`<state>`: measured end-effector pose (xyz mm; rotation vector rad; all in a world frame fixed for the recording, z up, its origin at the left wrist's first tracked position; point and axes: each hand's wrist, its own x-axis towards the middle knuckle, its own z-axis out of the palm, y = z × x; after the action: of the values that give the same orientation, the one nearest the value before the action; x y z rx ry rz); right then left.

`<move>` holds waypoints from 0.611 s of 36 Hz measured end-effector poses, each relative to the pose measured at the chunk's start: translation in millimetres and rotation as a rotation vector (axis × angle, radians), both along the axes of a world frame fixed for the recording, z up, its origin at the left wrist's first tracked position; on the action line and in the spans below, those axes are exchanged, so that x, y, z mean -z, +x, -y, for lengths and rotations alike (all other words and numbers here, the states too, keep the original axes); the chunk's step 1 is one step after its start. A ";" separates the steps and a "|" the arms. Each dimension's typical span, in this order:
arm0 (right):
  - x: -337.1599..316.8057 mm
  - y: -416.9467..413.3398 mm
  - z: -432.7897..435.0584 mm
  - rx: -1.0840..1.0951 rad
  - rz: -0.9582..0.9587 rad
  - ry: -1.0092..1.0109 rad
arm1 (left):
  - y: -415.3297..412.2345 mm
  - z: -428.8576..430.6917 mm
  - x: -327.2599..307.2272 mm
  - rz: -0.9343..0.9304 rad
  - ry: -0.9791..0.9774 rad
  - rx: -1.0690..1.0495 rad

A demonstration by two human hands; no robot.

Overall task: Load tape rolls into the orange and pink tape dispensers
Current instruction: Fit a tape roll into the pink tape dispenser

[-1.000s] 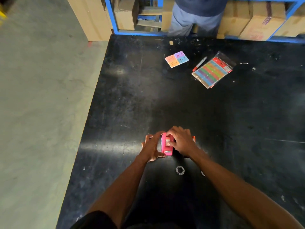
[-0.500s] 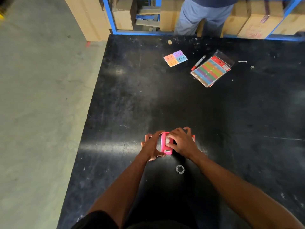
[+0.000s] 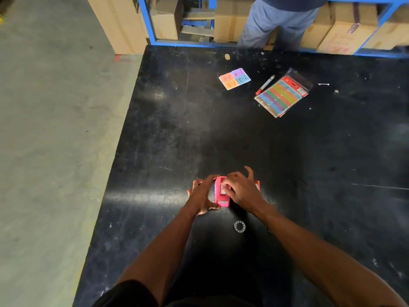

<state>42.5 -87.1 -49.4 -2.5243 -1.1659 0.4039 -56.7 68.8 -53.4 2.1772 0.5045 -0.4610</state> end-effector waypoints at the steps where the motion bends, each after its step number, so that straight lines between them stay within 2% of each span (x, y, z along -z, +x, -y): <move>1: 0.9 -1.3 0.8 0.004 0.004 0.010 | 0.1 0.1 -0.4 0.000 0.001 0.002; 15: 2.6 -32.3 17.1 -0.061 0.219 0.097 | -0.9 0.0 -2.9 0.014 0.003 -0.005; 22: 7.6 -62.6 30.5 -0.055 0.226 0.046 | -0.2 1.6 -2.6 0.007 0.000 -0.013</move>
<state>-20.1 -117.6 -57.1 -2.5524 -1.3121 0.1042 -57.0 67.2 -50.8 2.1738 0.5149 -0.4458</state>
